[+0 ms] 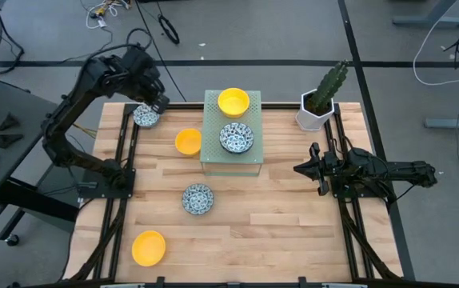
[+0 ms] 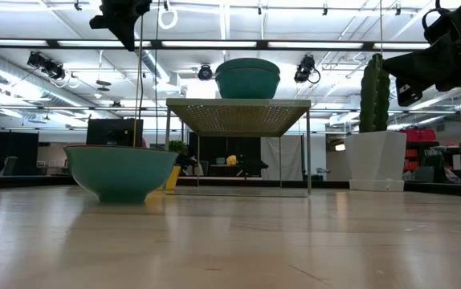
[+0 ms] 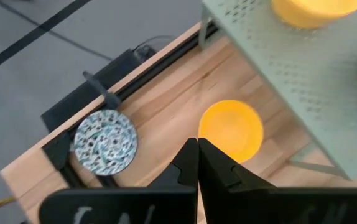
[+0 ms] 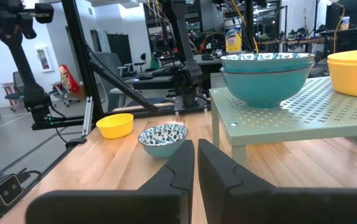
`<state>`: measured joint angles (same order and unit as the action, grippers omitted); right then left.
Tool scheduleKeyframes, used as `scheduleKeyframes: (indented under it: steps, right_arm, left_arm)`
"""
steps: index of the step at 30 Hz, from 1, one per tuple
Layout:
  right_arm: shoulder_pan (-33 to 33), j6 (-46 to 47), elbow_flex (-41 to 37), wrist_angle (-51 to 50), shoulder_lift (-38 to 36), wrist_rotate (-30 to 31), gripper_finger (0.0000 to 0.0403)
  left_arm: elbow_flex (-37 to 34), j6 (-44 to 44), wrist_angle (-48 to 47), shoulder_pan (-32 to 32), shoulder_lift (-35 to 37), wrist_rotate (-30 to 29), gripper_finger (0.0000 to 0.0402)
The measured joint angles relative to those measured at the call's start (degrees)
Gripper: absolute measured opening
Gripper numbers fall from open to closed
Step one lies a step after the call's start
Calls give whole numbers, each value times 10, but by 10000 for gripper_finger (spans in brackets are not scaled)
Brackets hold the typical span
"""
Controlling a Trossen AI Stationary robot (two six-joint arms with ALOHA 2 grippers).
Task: Pick & Place Mini bowls
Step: Stack the blue and white bowl on top of the other blue and white bowls on the shelf
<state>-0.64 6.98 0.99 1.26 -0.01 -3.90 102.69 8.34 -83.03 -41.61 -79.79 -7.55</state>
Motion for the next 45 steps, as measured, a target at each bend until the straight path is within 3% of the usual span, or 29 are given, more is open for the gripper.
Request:
scheduleKeyframes:
  steps: [17,33,40,45]
  right_arm:
    - [0,0,0,0,0,0,27]
    - [0,0,0,0,0,0,27]
    - [0,0,0,0,0,0,27]
    - [0,0,0,0,0,0,27]
  left_arm:
    - [0,49,-69,66,-89,-123,2]
    - [0,45,-70,123,-130,-157,2]
    - [-1,46,-70,114,-132,-153,2]
    - [-63,57,-67,106,-129,-151,2]
